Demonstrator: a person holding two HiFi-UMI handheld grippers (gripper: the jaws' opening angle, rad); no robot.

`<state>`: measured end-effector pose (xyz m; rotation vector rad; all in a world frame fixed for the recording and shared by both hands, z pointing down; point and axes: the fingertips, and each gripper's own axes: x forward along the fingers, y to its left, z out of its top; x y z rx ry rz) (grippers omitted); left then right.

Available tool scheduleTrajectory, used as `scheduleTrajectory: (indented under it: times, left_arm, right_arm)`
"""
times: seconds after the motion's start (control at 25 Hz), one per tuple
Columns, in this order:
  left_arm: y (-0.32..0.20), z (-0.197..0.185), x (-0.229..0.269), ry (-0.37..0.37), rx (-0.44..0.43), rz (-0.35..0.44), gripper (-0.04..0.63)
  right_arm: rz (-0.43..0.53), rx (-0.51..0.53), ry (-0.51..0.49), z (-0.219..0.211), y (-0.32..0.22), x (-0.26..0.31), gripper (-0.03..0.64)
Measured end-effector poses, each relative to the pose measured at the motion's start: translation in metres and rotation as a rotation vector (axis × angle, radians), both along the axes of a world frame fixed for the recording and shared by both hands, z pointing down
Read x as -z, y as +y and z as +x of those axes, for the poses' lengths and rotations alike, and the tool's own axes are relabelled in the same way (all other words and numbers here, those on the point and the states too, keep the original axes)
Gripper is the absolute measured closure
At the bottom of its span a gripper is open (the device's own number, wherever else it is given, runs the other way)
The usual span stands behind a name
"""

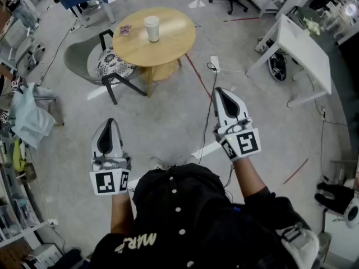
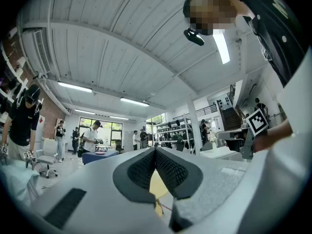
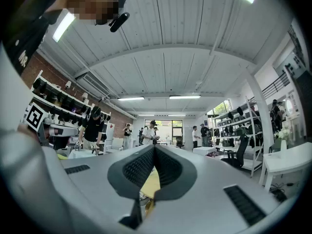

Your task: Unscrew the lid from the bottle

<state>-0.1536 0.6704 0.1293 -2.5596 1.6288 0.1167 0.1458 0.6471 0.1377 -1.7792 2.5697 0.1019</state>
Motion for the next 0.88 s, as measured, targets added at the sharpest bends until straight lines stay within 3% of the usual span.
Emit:
scheduleTrajectory:
  times: [0.28,0.36,0.6,0.64,0.68,0.72,0.88]
  left_arm:
    - [-0.004,0.003,-0.004,0.008,0.008,-0.014,0.592]
    - [-0.004,0.004,-0.005,0.029,0.001,-0.021,0.592]
    - [-0.010,0.016,-0.019,-0.041,0.009,-0.053,0.588]
    - [-0.011,0.020,-0.020,-0.050,0.010,-0.055,0.476]
    - [-0.012,0.024,-0.022,-0.055,0.017,-0.060,0.304]
    - [-0.013,0.027,-0.024,-0.054,0.027,-0.067,0.261]
    - [-0.012,0.044,-0.030,-0.045,0.047,-0.094,0.245]
  right_arm:
    - [0.059,0.022,-0.072,0.004,-0.001,0.007,0.621]
    - [0.055,0.018,-0.050,0.006,-0.001,0.003,0.617]
    - [0.041,0.030,-0.031,0.013,-0.003,-0.004,0.601]
    - [0.037,0.051,-0.035,0.014,-0.004,-0.005,0.533]
    - [0.028,0.072,-0.045,0.016,-0.005,-0.008,0.412]
    - [0.019,0.088,-0.058,0.020,-0.006,-0.011,0.323]
    - [0.020,0.108,-0.036,0.038,-0.004,-0.019,0.314]
